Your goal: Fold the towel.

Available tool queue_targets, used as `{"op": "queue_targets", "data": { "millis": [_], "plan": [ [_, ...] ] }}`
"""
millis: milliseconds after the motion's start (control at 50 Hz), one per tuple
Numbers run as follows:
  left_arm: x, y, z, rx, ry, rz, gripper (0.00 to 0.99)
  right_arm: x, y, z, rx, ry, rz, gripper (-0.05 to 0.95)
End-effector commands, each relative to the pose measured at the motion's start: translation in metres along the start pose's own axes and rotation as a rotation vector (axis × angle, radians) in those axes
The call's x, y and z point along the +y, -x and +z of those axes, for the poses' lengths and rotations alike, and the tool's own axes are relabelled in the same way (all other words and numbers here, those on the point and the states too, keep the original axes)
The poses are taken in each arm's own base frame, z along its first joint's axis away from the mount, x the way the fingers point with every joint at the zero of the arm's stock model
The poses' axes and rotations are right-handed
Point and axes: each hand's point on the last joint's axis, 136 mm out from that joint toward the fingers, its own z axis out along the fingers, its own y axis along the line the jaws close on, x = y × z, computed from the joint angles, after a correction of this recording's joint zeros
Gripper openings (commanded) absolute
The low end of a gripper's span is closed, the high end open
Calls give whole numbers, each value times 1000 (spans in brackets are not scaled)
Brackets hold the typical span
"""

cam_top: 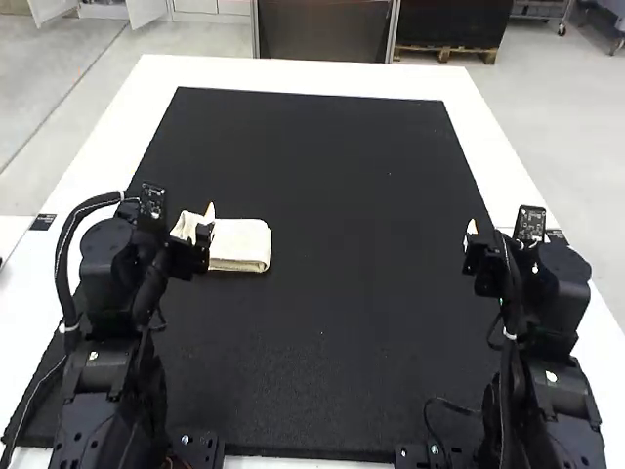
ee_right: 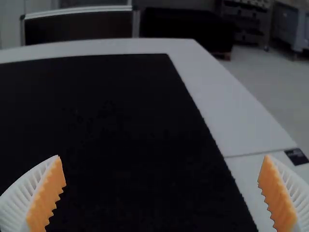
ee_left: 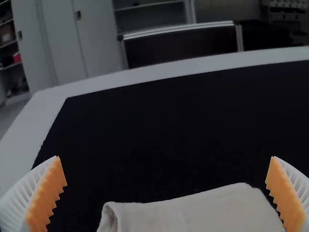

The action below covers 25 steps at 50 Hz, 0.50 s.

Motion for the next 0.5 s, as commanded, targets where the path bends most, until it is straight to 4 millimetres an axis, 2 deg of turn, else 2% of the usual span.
{"op": "queue_targets", "data": {
  "millis": [0,80,160,240,480],
  "plan": [
    [3,1,0,-7,16,-9,972,0,-1,0,-2,5,6,920],
    [7,5,-1,-24,29,-112,972,0,-1,0,-3,6,6,920],
    [14,-1,-1,-6,72,-228,972,0,-1,0,-3,6,6,920],
    [24,-4,-2,1,127,-238,972,0,0,0,-4,6,6,920],
    [26,-4,-2,1,137,-239,972,0,-1,0,-4,6,6,920]
  ]
}}
